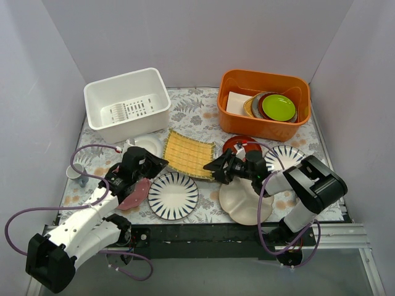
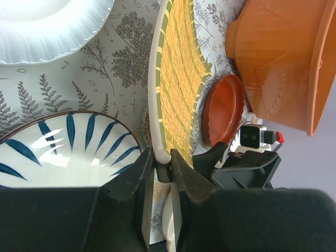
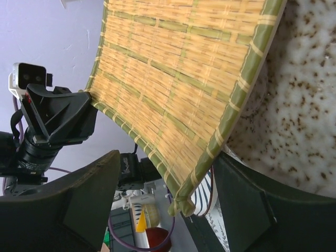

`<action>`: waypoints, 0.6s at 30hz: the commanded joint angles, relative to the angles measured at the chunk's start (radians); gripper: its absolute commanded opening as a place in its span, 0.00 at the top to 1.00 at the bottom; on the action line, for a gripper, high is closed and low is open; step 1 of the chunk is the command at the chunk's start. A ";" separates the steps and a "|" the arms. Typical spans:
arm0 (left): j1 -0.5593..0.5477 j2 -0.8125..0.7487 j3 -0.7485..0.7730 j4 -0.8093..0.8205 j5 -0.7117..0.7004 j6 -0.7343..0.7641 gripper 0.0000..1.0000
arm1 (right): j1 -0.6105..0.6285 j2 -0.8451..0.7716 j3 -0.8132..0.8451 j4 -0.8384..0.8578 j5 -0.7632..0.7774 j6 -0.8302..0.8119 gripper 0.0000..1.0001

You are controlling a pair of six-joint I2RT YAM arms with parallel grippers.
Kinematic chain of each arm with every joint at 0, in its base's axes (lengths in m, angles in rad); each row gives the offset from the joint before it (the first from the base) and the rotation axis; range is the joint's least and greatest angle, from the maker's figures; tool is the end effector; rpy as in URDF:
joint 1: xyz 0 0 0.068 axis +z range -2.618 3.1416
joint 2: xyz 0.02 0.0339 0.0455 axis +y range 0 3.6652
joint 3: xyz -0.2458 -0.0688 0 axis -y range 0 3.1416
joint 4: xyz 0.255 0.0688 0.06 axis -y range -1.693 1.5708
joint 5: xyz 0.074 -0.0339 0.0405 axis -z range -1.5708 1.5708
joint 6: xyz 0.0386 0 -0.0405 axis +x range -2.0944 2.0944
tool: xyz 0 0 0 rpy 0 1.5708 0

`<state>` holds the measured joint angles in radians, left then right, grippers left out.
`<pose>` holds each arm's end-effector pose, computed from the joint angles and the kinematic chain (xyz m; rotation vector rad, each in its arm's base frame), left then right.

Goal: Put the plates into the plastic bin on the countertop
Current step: Pick up the plate at the center of the board.

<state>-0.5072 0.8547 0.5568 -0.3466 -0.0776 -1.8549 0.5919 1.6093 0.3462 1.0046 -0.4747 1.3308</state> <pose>0.1850 -0.0994 0.2139 -1.5957 1.9208 -1.1165 0.2131 0.1645 0.1066 0.4064 2.1679 1.6692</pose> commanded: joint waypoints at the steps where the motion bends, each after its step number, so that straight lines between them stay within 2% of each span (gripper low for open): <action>1: -0.001 -0.052 0.048 0.052 0.032 0.003 1.00 | 0.028 0.049 0.037 0.043 0.016 -0.009 0.23; 3: -0.001 -0.057 0.045 0.055 0.038 0.005 1.00 | 0.035 0.067 0.040 0.075 0.011 -0.008 0.28; 6: -0.001 -0.062 0.042 0.058 0.051 0.003 1.00 | 0.043 0.090 0.030 0.133 0.010 0.008 0.41; 7: -0.002 -0.065 0.038 0.058 0.055 0.002 1.00 | 0.045 0.098 0.027 0.152 0.008 0.014 0.51; 10: -0.001 -0.074 0.032 0.061 0.061 0.002 1.00 | 0.048 0.126 0.016 0.229 -0.001 0.037 0.68; 18: -0.001 -0.100 0.018 0.052 0.068 0.008 1.00 | 0.048 0.110 -0.010 0.296 -0.018 0.042 0.93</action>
<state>-0.4953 0.7963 0.5560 -0.3843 -0.0856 -1.8366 0.6144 1.7363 0.3439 1.2179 -0.4541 1.4525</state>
